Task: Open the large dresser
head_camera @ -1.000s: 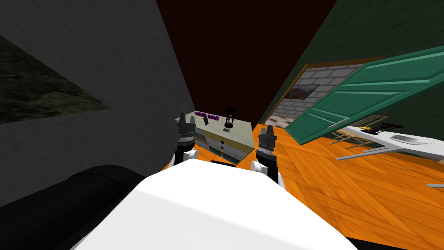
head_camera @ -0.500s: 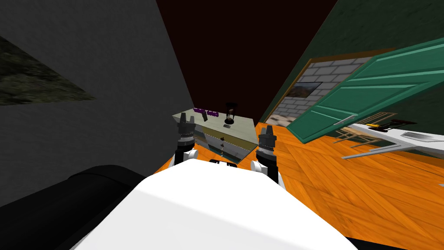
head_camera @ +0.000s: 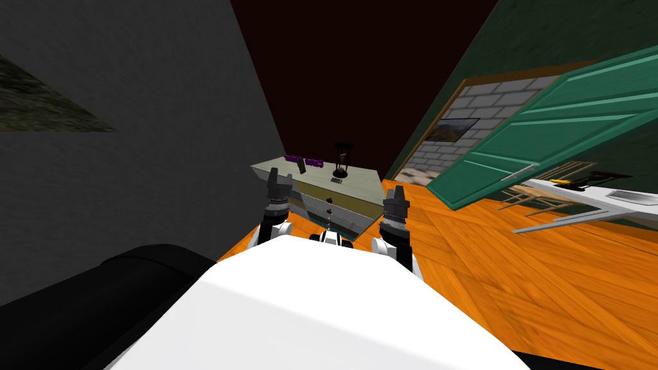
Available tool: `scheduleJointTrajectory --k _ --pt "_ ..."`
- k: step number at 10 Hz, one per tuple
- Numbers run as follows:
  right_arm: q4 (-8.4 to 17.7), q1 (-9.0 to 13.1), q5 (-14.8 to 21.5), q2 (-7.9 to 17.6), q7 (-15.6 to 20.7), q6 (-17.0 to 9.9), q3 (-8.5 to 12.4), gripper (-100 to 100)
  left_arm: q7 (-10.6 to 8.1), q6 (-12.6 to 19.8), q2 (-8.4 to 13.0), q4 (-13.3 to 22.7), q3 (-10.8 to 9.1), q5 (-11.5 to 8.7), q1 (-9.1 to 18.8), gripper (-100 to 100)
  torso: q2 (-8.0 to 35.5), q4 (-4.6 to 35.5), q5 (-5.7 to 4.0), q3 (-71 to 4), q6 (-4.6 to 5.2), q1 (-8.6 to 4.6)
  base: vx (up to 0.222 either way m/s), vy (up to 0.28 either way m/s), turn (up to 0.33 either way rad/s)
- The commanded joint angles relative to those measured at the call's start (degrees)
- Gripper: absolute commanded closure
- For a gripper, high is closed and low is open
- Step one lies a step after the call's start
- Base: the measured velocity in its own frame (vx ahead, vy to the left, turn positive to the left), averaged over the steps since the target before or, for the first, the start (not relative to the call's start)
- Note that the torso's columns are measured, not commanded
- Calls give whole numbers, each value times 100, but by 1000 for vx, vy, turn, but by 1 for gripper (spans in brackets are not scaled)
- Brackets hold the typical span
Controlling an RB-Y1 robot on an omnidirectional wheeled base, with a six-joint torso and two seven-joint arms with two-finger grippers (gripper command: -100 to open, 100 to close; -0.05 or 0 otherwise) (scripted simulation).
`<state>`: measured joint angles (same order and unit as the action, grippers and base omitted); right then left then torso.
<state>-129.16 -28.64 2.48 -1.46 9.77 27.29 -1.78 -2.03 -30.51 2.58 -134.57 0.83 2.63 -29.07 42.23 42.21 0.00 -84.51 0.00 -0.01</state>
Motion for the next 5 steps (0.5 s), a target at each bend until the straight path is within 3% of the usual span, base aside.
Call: scheduleJointTrajectory --k 1,5 --pt "0 0 0 0 0 0 0 0 38 -111 366 283 28 18 69 -100 3 5 0 -5 0 -1 3 -17 -20" --pt "0 0 0 0 0 0 0 0 103 -367 724 885 68 41 179 -100 5 7 0 -6 0 0 5 -21 -23"
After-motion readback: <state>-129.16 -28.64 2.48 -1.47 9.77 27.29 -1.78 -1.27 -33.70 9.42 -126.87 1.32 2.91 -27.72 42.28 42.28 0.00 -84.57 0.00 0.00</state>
